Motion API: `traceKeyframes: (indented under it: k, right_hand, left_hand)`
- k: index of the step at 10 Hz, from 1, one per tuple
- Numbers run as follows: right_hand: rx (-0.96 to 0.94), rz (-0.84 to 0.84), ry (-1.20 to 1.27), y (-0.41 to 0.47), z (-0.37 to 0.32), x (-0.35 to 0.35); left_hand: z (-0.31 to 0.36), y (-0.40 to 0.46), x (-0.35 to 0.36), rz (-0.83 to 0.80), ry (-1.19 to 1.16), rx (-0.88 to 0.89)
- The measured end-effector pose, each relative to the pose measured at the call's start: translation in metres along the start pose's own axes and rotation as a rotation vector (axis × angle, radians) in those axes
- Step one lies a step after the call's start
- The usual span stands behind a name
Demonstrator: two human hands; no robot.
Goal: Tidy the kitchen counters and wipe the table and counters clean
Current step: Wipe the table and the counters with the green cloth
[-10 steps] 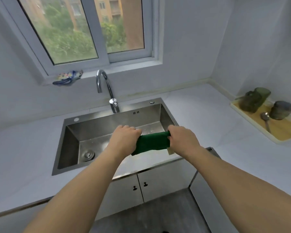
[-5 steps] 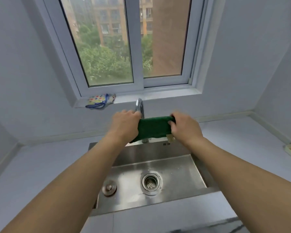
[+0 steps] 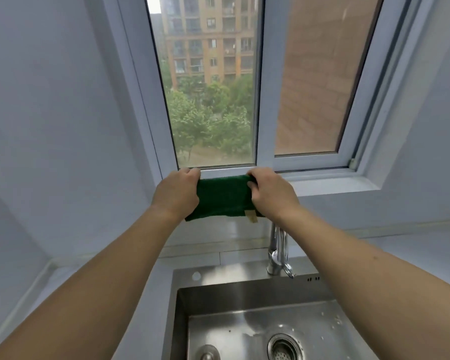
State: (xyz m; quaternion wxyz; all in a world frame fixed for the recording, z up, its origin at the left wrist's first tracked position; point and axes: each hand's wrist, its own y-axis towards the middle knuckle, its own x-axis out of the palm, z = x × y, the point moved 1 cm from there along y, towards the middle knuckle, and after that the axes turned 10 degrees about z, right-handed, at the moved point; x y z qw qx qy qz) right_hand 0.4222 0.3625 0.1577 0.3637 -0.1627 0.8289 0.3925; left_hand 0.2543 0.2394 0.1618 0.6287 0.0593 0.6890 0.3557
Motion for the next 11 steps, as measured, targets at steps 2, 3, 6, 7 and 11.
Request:
traceKeyframes:
  k: [2, 3, 6, 7, 11]
  right_hand:
    - [0.065, -0.152, 0.053, 0.075, 0.005, 0.07]
    - [0.128, -0.236, 0.019, 0.108, 0.017, 0.105]
    - [0.297, -0.331, -0.076, 0.157, 0.074, 0.214]
    - [0.284, -0.313, -0.097, 0.155, 0.085, 0.234]
    - [0.175, -0.288, -0.132, 0.109, 0.063, 0.169]
  left_hand:
    - [-0.049, 0.055, 0.05, -0.06, 0.165, 0.015]
    - [-0.066, 0.083, 0.083, -0.143, 0.221, 0.028]
    - [-0.089, 0.109, 0.191, -0.203, 0.298, 0.023]
    - [-0.095, 0.11, 0.214, -0.204, 0.244, -0.007]
    - [-0.082, 0.081, 0.166, -0.087, 0.119, -0.06]
